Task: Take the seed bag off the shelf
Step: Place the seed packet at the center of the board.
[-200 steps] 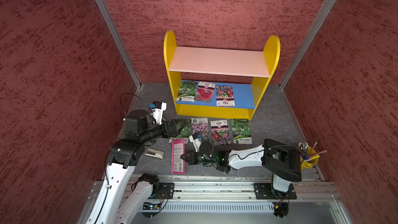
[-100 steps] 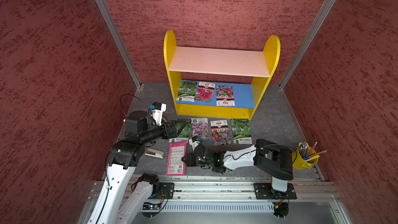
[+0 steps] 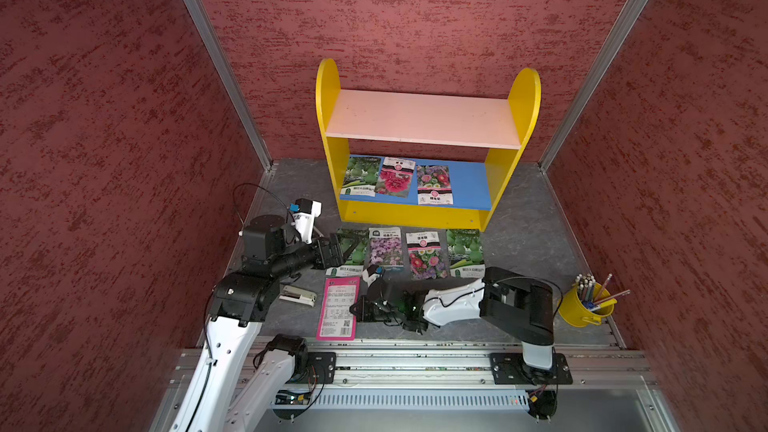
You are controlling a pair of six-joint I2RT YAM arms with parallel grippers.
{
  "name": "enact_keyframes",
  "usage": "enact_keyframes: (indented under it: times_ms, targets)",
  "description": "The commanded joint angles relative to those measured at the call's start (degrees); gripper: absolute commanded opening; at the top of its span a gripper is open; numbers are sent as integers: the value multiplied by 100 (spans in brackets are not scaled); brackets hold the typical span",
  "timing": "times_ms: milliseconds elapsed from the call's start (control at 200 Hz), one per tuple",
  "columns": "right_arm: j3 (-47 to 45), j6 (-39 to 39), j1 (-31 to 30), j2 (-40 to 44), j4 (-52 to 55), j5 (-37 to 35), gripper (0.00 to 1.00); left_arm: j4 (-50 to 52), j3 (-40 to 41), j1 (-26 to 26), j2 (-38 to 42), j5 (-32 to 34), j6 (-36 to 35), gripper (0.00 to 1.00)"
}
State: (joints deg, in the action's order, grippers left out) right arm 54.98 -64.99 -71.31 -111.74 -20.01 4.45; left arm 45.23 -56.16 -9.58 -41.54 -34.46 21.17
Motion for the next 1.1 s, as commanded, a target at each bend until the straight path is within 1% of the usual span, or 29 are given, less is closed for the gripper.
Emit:
enact_keyframes:
  times_ms: [0, 90, 210, 326, 366, 411, 481, 541, 636, 877, 982, 1097]
  targets:
    - [155, -44, -37, -169, 239, -72, 0, -91, 53, 53, 76, -51, 1, 100]
    - [255, -51, -33, -268, 329, -5, 2, -94, 53, 53, 76, -44, 1, 100]
    - [281, -53, -33, -329, 393, -23, 10, -88, 59, 62, 79, -53, -12, 100]
    - [311, -41, -33, -331, 492, -38, 15, -94, 79, 62, 76, -60, -12, 100]
    - [312, -25, -35, -326, 518, -53, 18, -98, 79, 64, 82, -60, -4, 100]
    - [322, -21, -32, -306, 576, -71, 25, -100, 92, 70, 85, -65, 1, 100]
    - [299, -13, -33, -262, 654, -142, 29, -113, 96, 71, 89, -60, 1, 100]
    - [259, -9, -25, -190, 758, -242, 35, -124, 88, 78, 72, -61, 2, 100]
    - [187, 16, -31, -51, 960, -445, 37, -124, 96, 79, 76, -61, 13, 100]
    - [-90, 278, -27, 490, 1473, -1105, 37, -108, 99, 97, 67, -53, 19, 100]
    - [-70, 670, -26, 686, 1421, -991, 38, -111, 97, 97, 50, -53, 11, 100]
    - [74, 1294, -33, 877, 1437, -831, 41, -112, 82, 106, 23, -35, 10, 100]
